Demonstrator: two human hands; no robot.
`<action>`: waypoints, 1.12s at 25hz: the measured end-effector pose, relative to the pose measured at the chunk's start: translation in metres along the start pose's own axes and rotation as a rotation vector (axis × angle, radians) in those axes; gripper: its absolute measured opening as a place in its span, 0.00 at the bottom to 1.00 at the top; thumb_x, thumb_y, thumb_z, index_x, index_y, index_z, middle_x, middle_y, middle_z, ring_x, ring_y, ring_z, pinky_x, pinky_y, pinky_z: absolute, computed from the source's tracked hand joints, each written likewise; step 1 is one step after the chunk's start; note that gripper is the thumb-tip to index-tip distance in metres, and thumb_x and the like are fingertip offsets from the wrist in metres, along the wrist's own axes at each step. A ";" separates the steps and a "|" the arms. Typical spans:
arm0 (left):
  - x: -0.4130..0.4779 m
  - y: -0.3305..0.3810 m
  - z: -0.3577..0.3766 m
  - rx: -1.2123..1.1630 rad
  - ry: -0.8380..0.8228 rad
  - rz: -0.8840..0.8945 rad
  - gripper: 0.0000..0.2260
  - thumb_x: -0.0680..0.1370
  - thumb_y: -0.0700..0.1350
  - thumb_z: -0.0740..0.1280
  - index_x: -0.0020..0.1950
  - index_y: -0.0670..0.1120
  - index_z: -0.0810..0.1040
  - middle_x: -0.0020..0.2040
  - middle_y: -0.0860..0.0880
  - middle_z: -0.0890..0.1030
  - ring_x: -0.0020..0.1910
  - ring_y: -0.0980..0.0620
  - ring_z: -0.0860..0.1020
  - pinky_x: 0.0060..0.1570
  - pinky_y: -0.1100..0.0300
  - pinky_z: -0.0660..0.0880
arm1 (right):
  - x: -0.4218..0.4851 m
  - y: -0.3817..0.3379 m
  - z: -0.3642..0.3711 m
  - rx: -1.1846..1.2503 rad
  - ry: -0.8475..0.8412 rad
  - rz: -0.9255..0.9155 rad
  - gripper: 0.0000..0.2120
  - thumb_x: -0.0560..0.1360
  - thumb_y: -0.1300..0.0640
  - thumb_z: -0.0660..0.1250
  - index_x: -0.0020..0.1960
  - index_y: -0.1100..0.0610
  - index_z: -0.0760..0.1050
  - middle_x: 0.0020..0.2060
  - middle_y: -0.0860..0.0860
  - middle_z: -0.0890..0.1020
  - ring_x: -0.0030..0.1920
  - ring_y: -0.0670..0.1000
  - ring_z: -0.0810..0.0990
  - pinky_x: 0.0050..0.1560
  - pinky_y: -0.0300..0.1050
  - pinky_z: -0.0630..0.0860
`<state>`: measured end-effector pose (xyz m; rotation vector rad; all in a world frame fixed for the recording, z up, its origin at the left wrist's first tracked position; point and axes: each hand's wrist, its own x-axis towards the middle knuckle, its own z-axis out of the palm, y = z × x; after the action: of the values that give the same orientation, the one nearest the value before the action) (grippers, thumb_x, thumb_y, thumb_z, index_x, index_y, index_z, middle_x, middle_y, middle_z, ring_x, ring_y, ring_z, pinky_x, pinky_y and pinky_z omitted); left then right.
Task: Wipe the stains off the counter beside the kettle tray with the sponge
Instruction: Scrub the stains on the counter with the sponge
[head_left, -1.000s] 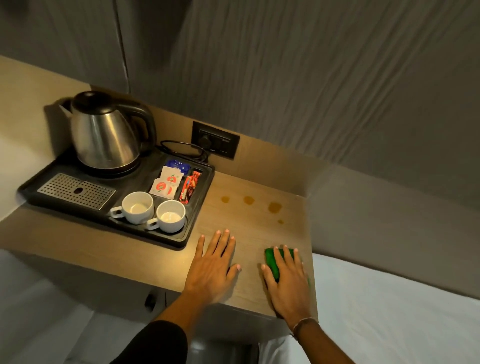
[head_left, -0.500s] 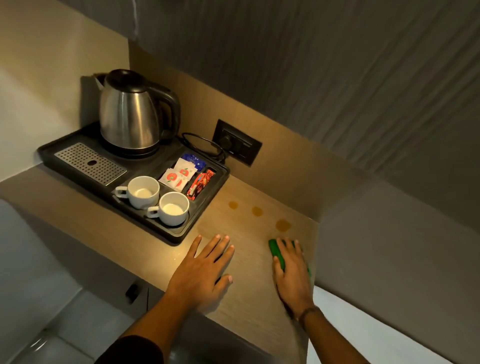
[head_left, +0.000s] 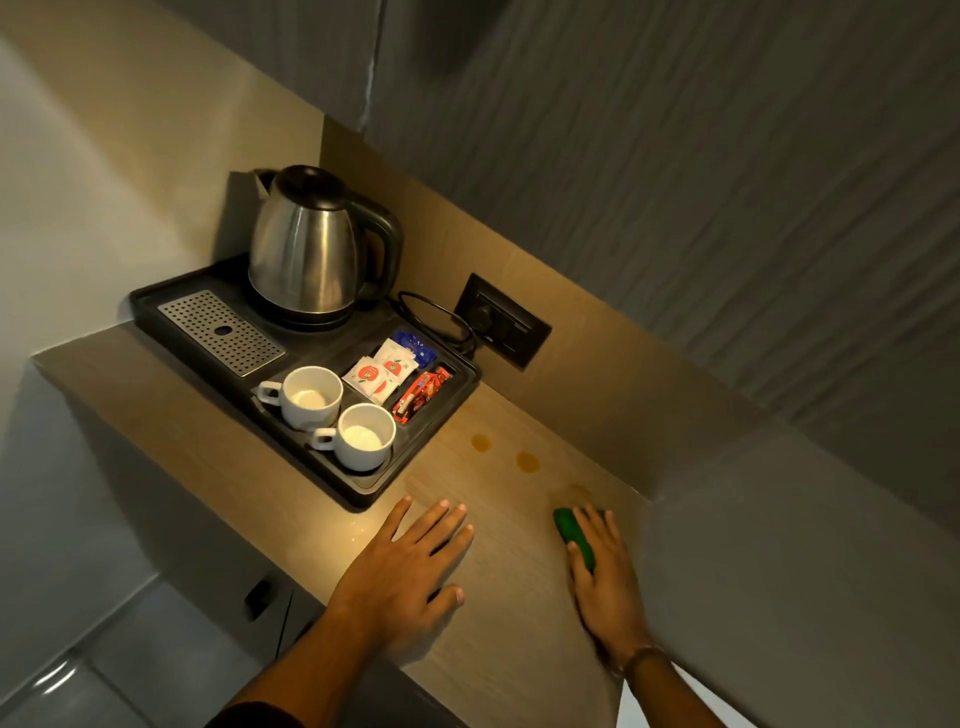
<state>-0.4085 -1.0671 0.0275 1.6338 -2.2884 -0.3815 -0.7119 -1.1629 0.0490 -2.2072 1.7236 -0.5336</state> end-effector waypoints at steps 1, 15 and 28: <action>0.001 0.000 -0.001 -0.004 -0.003 -0.005 0.32 0.83 0.67 0.49 0.84 0.55 0.49 0.86 0.53 0.46 0.82 0.54 0.39 0.79 0.36 0.41 | 0.006 0.004 -0.003 0.010 0.021 0.032 0.22 0.85 0.50 0.60 0.78 0.44 0.65 0.79 0.47 0.66 0.82 0.50 0.52 0.78 0.60 0.61; 0.003 -0.001 -0.004 -0.002 0.004 0.013 0.32 0.84 0.66 0.51 0.84 0.53 0.51 0.86 0.51 0.47 0.83 0.51 0.41 0.79 0.38 0.38 | 0.074 -0.054 0.017 -0.021 -0.014 0.084 0.22 0.85 0.56 0.61 0.79 0.52 0.65 0.79 0.52 0.66 0.82 0.56 0.54 0.78 0.61 0.60; 0.002 0.000 -0.005 0.016 -0.001 0.012 0.32 0.84 0.64 0.51 0.84 0.51 0.50 0.86 0.49 0.47 0.83 0.50 0.42 0.79 0.37 0.38 | 0.044 -0.051 0.022 -0.028 -0.114 -0.223 0.23 0.85 0.48 0.59 0.79 0.43 0.62 0.80 0.43 0.61 0.82 0.46 0.49 0.79 0.54 0.54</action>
<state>-0.4071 -1.0689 0.0327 1.6275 -2.3064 -0.3614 -0.6486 -1.1932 0.0565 -2.4154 1.4470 -0.4261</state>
